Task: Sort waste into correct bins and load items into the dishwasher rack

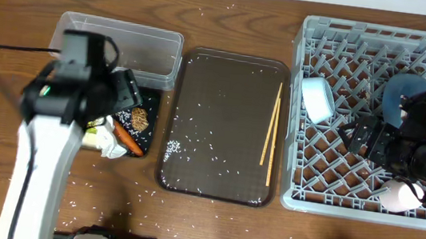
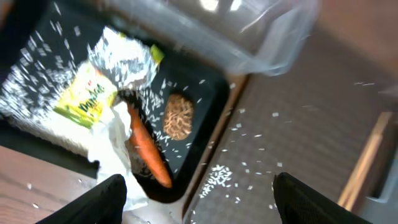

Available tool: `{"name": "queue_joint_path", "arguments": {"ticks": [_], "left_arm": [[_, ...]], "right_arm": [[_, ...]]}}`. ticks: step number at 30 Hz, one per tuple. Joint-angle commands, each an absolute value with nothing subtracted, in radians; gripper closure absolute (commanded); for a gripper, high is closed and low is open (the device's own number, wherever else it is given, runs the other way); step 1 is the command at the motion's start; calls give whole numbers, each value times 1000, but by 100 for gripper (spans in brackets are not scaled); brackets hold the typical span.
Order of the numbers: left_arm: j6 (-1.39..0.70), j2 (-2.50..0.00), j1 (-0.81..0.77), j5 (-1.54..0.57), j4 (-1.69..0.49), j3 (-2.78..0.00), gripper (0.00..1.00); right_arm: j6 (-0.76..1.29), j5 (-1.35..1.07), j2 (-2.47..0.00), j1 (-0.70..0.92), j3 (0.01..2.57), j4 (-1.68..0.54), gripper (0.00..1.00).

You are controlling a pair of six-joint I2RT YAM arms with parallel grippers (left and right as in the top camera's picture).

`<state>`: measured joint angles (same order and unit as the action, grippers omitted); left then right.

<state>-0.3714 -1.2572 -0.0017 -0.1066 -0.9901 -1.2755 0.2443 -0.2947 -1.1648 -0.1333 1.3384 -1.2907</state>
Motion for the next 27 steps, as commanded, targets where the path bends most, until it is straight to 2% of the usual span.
{"name": "queue_joint_path", "arguments": {"ticks": [1, 7, 12, 14, 21, 25, 27], "left_arm": [[-278, -1148, 2, -120, -1012, -1296, 23], [-35, -959, 2, -160, -1030, -1296, 12], [53, -886, 2, -166, -1069, -1296, 5], [74, -886, 2, -204, -1089, -1296, 3], [138, -925, 2, -249, -1167, -1296, 3], [138, -942, 2, -246, -1170, -1296, 2], [138, -947, 2, -246, -1170, -1295, 2]], "right_arm": [[192, -300, -1164, -136, 1340, -1293, 1], [176, -372, -1164, -61, 1340, -1259, 1], [247, -366, -1164, 140, 1340, -1187, 5], [319, -323, -1168, 244, 1340, -1139, 9], [509, -32, -1229, 497, 1340, -1085, 9], [619, 60, -1333, 531, 1339, -1064, 15], [651, 59, -1411, 531, 1339, -1035, 25]]}}
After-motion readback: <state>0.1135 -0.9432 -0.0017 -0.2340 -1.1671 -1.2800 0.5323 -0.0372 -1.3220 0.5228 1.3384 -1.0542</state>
